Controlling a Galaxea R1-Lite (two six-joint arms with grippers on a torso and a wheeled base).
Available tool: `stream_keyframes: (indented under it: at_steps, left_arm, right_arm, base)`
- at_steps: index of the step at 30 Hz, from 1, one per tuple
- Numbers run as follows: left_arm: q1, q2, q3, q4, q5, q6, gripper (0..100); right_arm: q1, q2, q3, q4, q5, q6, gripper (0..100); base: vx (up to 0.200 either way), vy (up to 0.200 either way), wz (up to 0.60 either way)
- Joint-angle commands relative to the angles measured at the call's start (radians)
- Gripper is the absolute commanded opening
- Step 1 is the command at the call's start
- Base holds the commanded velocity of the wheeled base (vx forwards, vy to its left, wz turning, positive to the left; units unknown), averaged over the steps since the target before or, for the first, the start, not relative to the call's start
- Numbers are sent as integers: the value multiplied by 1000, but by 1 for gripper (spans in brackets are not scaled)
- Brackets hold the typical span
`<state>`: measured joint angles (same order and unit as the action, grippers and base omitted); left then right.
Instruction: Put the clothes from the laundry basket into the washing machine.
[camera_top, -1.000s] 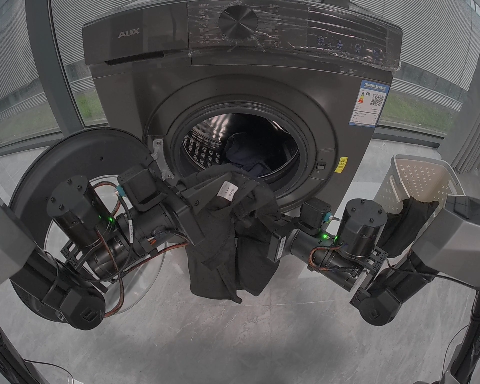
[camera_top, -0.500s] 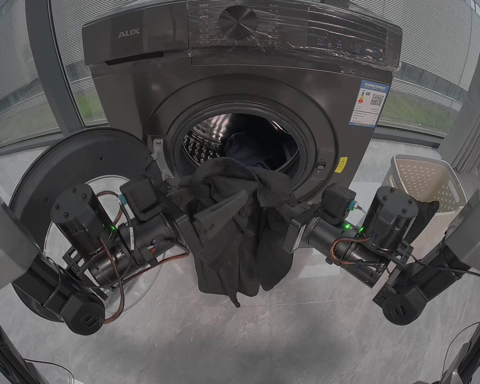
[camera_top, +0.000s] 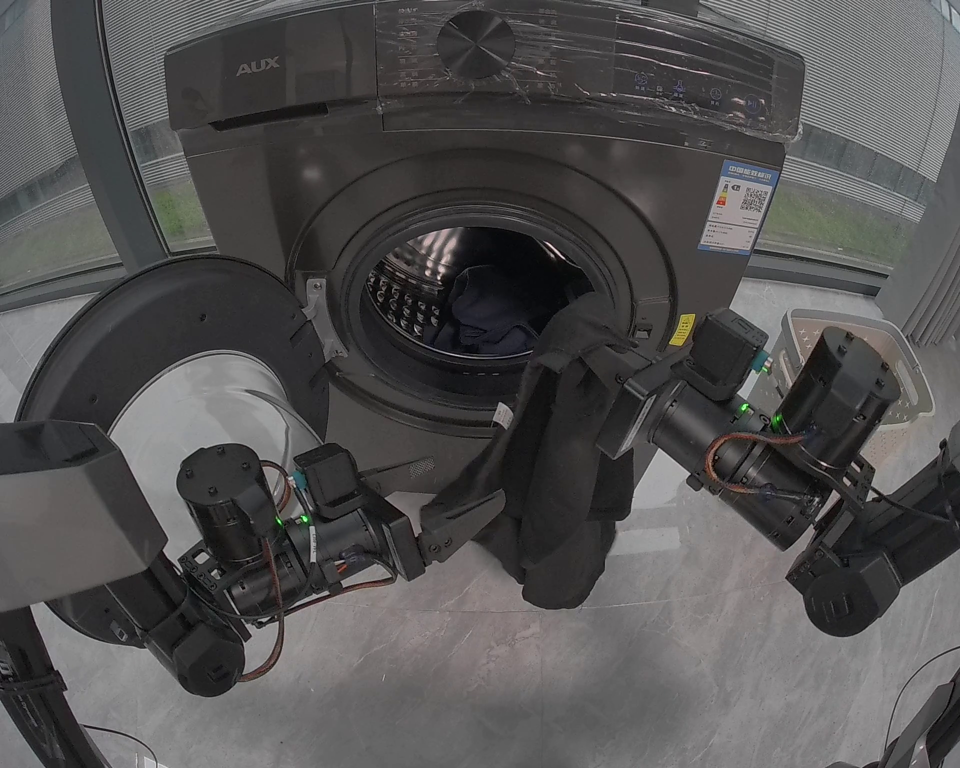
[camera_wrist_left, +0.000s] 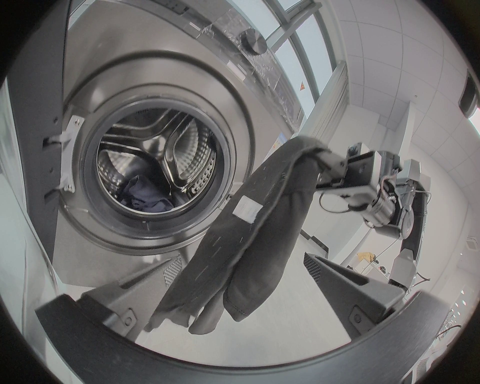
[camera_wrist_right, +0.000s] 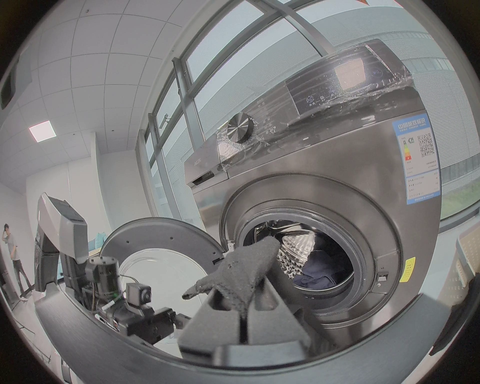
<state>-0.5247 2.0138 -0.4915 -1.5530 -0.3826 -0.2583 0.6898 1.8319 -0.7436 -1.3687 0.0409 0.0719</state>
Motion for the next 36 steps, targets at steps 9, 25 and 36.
stream_keyframes:
  at_steps: [9,25,36]
  left_arm:
    - [17,66,1,-2,1,50,100]
    - [74,91,-9,-2,1,83,100]
    - [81,151,-52,-4,16,83,100]
  right_arm:
    - [1,-46,9,2,1,0,0]
    - [1,-54,20,-1,1,2,0]
    - [25,-56,21,-1,-1,2,0]
  base:
    - [0,0,0]
    - [0,0,0]
    - [0,0,0]
